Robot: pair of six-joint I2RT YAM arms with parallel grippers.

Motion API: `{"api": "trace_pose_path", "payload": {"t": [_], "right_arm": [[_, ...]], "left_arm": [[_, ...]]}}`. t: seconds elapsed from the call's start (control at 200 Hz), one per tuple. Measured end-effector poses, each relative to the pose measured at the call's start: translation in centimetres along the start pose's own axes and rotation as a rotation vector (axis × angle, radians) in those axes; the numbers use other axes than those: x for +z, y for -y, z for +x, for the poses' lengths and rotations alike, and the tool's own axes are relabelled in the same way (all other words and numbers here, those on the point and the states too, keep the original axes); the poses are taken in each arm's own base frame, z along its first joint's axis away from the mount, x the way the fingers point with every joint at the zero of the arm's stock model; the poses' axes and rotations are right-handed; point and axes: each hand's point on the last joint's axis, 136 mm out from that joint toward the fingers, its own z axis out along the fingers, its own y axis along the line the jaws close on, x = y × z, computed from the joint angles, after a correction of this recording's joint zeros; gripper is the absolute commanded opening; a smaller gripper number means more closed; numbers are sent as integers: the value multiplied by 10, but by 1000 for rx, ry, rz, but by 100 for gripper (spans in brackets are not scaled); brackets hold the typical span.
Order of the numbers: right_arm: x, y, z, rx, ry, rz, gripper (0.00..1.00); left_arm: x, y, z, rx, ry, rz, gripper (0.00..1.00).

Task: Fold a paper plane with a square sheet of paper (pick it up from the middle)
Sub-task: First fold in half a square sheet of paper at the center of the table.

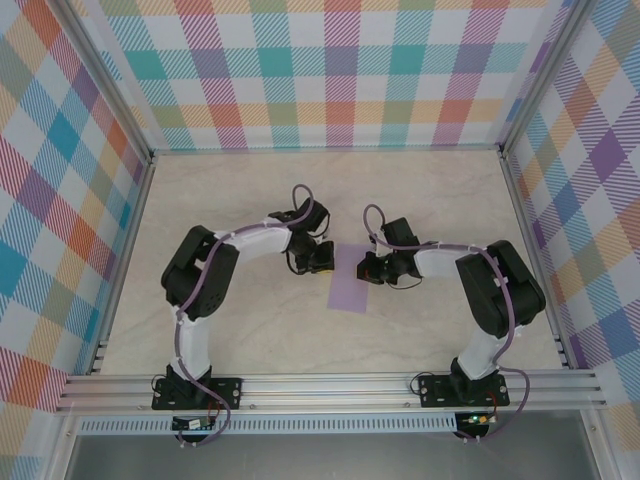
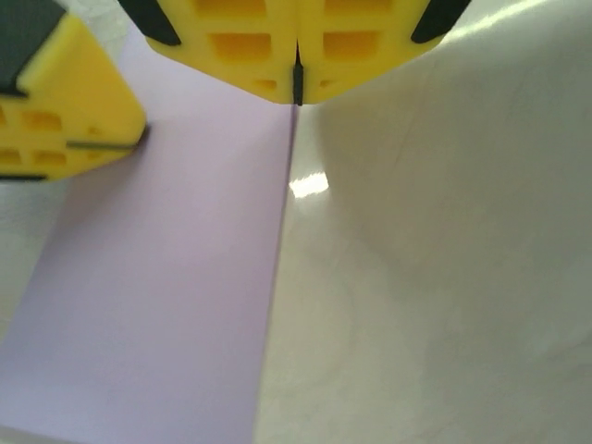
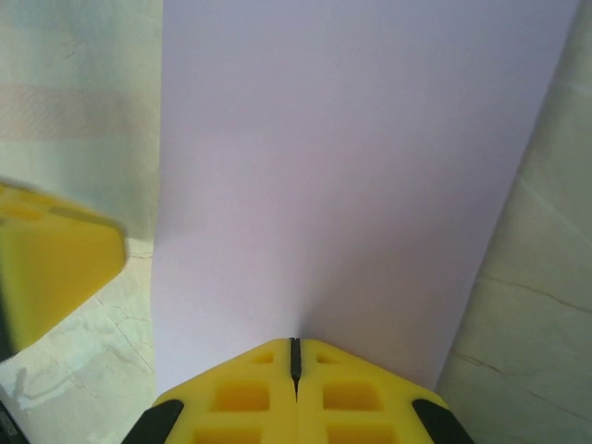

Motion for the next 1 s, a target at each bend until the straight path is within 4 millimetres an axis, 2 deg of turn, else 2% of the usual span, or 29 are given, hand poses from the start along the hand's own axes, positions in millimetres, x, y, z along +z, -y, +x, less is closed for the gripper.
{"api": "trace_pose_path", "payload": {"t": [0.13, 0.255, 0.395, 0.485, 0.66, 1.0], "right_arm": [[-3, 2, 11, 49, -9, -11, 0], [-5, 1, 16, 90, -21, -21, 0], [-5, 0, 20, 106, -37, -30, 0], [-5, -1, 22, 111, -49, -35, 0], [-5, -3, 24, 109, -62, -46, 0], [-10, -6, 21, 99, -49, -60, 0]], "left_arm": [[-8, 14, 26, -39, 55, 73, 5], [5, 36, 58, -59, 60, 163, 0], [19, 46, 81, -93, 45, 219, 0], [20, 56, 84, -107, 47, 263, 0], [18, 72, 78, -112, 65, 334, 0], [40, 61, 87, -120, 12, 304, 0]]}}
